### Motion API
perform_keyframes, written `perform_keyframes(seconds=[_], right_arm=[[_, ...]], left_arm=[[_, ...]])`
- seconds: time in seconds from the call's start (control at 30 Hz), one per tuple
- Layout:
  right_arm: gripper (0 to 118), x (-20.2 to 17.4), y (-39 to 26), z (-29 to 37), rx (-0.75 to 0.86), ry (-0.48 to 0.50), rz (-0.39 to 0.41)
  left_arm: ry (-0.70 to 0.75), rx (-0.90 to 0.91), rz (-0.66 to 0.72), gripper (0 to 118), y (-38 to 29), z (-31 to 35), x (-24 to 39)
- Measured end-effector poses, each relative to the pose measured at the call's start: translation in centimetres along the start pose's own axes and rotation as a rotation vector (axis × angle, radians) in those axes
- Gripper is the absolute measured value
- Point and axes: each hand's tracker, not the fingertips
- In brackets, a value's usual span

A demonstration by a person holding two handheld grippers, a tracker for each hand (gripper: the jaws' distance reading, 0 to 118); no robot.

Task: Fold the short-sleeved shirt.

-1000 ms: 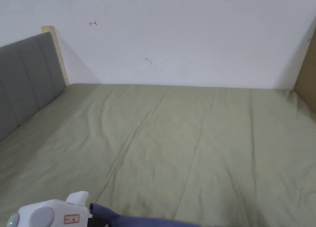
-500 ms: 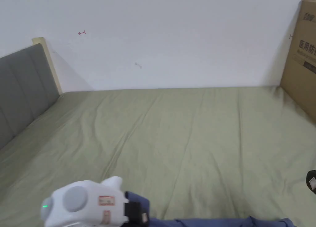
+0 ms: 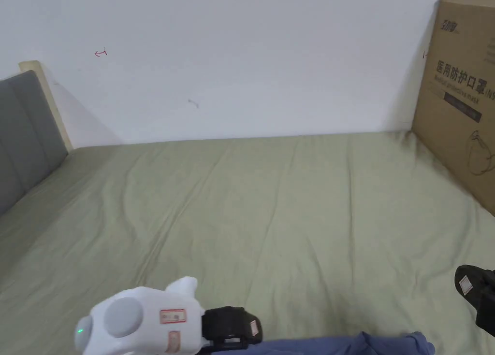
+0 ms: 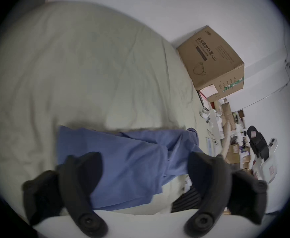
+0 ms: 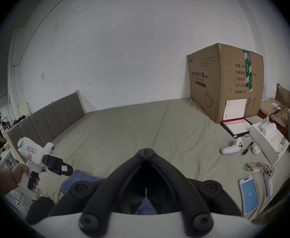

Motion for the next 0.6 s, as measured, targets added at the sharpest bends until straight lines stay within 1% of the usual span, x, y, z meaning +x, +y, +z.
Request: perform_keyframes(seconds=[0.07, 0.1, 0.13, 0.23, 0.4, 0.53, 0.6], right_arm=[[0, -0.1, -0.1, -0.2, -0.004, 0.002, 0.002], [0, -0.1, -0.1, -0.3, -0.006, 0.003, 0.003], [0, -0.1, -0.1, -0.4, -0.009, 0.005, 0.003], [0, 0.0, -0.5, -0.9, -0.014, 0.008, 0.004], [0, 0.1, -0.5, -1.0, -0.029, 0.006, 0.004], [0, 0.2, -0.5, -0.9, -0.041, 0.002, 0.009], [0, 0.1, -0.6, -0.9, -0.047, -0.003, 0.017]], left_arm=[[0.066, 0.032, -0.092, 20, -0.8, 1.8, 0.2], [0.09, 0.024, -0.132, 1, -1.1, 2.2, 0.3], [0.117, 0.021, -0.174, 2, -1.6, 2.3, 0.7], [0.068, -0.056, -0.222, 2, -2.6, 0.8, 1.7], [0.019, -0.183, -0.209, 2, -4.2, -4.9, 3.3], [0.11, -0.279, -0.251, 1, -5.2, -10.1, 3.6], [0.084, -0.277, -0.211, 1, -5.5, -11.6, 3.5]])
